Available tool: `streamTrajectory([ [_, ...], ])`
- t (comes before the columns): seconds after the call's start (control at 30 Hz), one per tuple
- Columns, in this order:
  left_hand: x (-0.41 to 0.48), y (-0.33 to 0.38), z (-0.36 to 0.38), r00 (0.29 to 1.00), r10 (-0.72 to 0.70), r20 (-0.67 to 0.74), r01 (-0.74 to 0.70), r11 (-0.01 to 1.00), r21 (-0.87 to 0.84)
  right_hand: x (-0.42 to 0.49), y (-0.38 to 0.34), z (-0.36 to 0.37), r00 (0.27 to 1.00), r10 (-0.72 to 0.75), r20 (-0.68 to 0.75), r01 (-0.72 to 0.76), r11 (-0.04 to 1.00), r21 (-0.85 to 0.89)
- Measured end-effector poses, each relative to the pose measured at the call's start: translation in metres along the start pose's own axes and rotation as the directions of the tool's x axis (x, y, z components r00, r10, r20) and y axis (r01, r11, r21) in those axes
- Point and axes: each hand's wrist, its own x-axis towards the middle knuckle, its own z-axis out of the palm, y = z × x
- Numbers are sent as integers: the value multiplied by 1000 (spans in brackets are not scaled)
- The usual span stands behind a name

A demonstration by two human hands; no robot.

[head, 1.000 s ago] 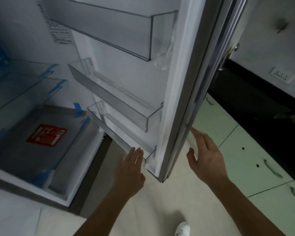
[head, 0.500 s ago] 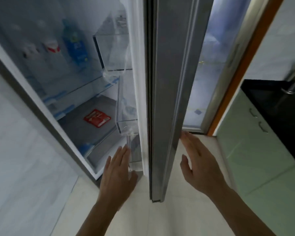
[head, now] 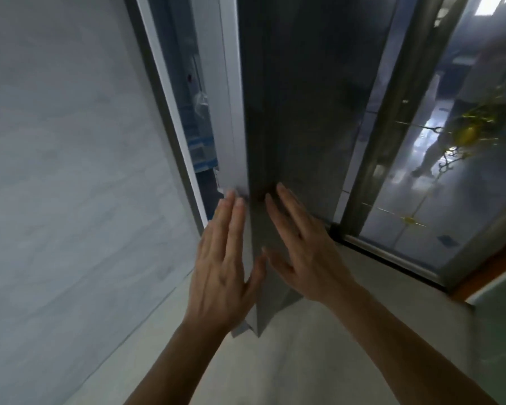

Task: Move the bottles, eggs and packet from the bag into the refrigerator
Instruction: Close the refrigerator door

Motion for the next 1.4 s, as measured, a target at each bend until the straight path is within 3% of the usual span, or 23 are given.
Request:
streamTrajectory([
  [0.3, 23, -38, -4, 1000, 19, -24, -13, 971, 237, 44, -3, 42, 998, -62, 21, 61, 997, 47],
  [0.47, 36, -56, 1, 998, -4, -68, 22, 962, 271, 68, 10, 45, 990, -132, 50, 133, 991, -22],
  [0.6, 48, -66, 0, 994, -78, -71, 97, 936, 338, 97, 25, 38, 998, -29, -49, 25, 997, -73],
  [0.8, 66, -69, 4, 997, -64, -45, 77, 907, 414, 129, 46, 50, 995, -88, 38, 93, 978, -187],
  [1.07, 94, -94, 17, 951, -308, 6, 259, 810, 526, 158, 75, 76, 979, -111, 168, 147, 964, -219],
  [1.4, 105, -94, 39, 909, -417, -12, 340, 726, 598, 165, 96, 94, 974, -173, 143, 198, 963, -182],
])
